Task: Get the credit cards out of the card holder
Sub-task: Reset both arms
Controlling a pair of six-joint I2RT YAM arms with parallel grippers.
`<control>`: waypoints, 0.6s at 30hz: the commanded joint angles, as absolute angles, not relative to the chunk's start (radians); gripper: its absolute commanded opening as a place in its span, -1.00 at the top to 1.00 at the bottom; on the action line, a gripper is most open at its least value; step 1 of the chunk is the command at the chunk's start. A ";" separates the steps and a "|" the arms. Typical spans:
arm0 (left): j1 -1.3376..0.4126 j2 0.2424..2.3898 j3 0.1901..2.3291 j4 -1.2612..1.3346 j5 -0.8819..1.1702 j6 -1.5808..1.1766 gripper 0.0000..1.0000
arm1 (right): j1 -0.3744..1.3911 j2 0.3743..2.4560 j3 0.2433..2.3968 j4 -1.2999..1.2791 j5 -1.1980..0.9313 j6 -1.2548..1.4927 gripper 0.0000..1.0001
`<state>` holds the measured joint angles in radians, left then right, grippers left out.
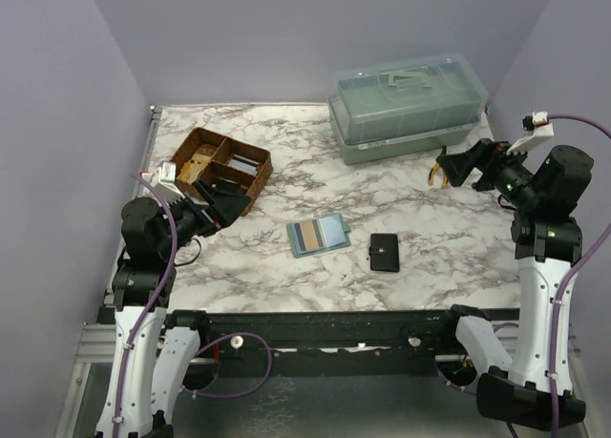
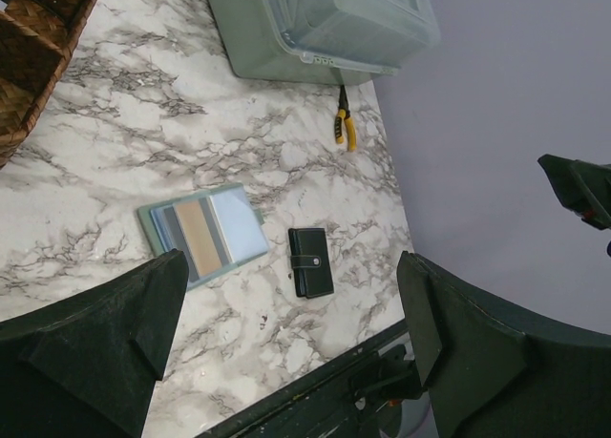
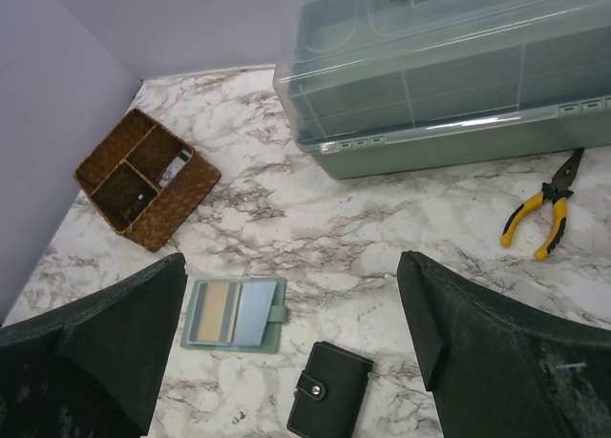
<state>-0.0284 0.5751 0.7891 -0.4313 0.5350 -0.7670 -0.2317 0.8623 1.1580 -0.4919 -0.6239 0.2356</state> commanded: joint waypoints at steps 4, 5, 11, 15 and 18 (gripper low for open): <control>-0.032 0.552 0.748 -0.408 0.561 -0.771 -0.97 | -0.247 0.864 1.138 -0.465 -0.655 0.244 -1.00; -0.032 0.551 0.746 -0.407 0.560 -0.770 -0.97 | -0.249 0.866 1.138 -0.464 -0.657 0.245 -1.00; -0.032 0.556 0.737 -0.402 0.561 -0.773 -0.98 | -0.257 0.863 1.136 -0.465 -0.660 0.248 -1.00; -0.032 0.551 0.737 -0.400 0.566 -0.772 -0.97 | -0.261 0.858 1.125 -0.462 -0.662 0.247 -1.00; -0.032 0.551 0.736 -0.400 0.569 -0.771 -0.98 | -0.264 0.857 1.125 -0.460 -0.666 0.249 -1.00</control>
